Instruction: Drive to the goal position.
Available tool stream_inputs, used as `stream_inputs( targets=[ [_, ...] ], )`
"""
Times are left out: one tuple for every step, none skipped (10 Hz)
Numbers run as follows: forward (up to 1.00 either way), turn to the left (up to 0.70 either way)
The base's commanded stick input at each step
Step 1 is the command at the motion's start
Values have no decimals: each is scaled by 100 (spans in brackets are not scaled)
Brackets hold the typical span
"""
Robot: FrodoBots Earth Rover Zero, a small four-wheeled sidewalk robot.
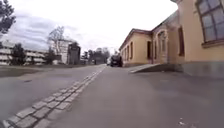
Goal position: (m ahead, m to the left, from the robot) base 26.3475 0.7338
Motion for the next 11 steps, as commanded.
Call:
stream_inputs(
  targets=[
    [85,0],
    [85,0],
    [85,0],
    [85,0],
    [85,0],
    [85,0],
    [85,0],
    [85,0],
    [85,0],
    [85,0],
    [85,0]
  ],
)
